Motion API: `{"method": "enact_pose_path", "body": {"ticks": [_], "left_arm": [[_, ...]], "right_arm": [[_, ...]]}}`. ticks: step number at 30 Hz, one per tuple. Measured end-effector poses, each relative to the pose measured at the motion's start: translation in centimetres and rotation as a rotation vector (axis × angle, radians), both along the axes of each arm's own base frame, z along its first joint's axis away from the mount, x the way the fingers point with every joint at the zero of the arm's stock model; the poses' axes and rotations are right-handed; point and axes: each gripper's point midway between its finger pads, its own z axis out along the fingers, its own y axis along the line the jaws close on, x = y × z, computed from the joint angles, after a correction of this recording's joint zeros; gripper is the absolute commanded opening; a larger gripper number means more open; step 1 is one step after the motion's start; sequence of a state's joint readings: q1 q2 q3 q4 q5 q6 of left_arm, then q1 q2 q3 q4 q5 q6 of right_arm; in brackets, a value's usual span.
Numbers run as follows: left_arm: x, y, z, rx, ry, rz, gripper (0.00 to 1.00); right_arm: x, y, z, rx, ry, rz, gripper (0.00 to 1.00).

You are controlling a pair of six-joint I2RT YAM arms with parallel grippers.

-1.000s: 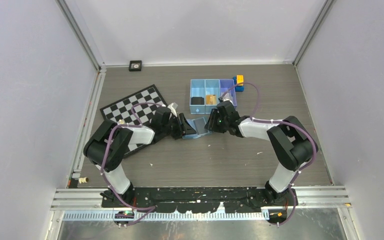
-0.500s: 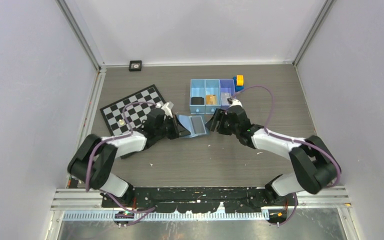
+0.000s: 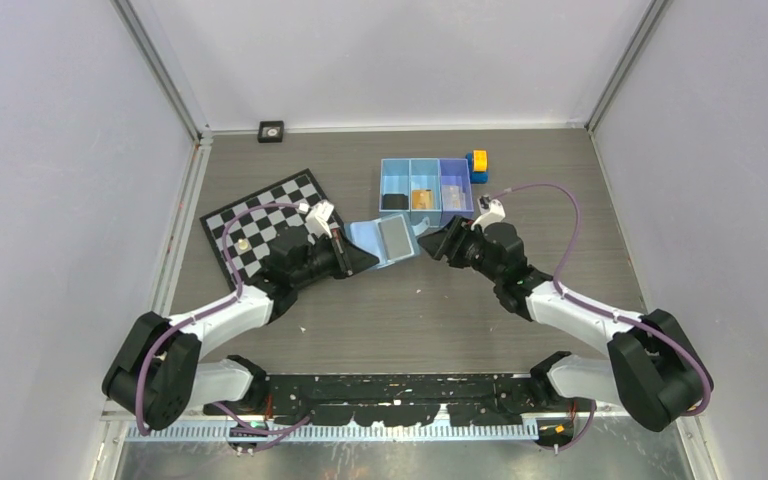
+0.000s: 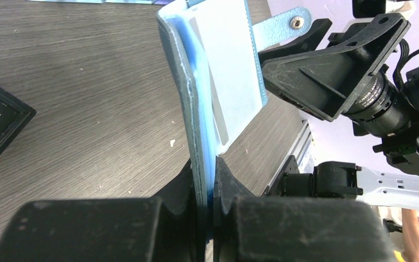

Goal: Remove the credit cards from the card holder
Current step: Remove the credit card from the card holder.

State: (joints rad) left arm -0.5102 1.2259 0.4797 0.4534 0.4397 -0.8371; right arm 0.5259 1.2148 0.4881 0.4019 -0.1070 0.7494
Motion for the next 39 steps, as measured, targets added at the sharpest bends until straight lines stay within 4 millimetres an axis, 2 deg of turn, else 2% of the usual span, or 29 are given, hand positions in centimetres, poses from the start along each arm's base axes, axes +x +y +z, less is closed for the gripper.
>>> {"method": "enact_pose_path", "body": {"ticks": [7, 12, 19, 23, 26, 29, 32, 34, 39], "left_arm": [[-0.1, -0.2, 0.4, -0.025, -0.011, -0.006, 0.0], [-0.1, -0.3, 0.7, -0.035, -0.018, -0.013, 0.0], [-0.2, -0.3, 0.7, -0.035, -0.016, -0.019, 0.0], [-0.3, -0.4, 0.9, -0.041, -0.022, -0.024, 0.0], [-0.3, -0.5, 1.2, -0.053, -0.035, -0.031, 0.0], [-0.5, -0.5, 1.4, -0.06, -0.044, -0.036, 0.0], [-0.6, -0.4, 1.7, -0.066, -0.054, -0.038, 0.0], [-0.6, -0.4, 1.7, -0.066, -0.055, -0.037, 0.0], [-0.7, -0.4, 1.7, -0.067, -0.054, -0.038, 0.0]], "right_arm": [[0.0, 0.8, 2.1, 0.064, -0.062, 0.038, 0.62], [-0.6, 0.4, 2.8, 0.08, -0.087, 0.034, 0.64], [-1.1, 0.3, 5.2, 0.129, -0.163, 0.044, 0.64], [-1.2, 0.9, 5.0, 0.141, -0.159, 0.073, 0.65], [-1.2, 1.3, 3.4, 0.131, -0.108, 0.09, 0.65], [-1.2, 1.8, 1.6, 0.121, -0.05, 0.106, 0.55], [-1.3, 2.3, 1.0, 0.133, -0.016, 0.13, 0.42], [-1.5, 2.6, 1.3, 0.155, -0.016, 0.147, 0.34], [-1.8, 3.5, 4.0, 0.245, -0.077, 0.203, 0.3]]}}
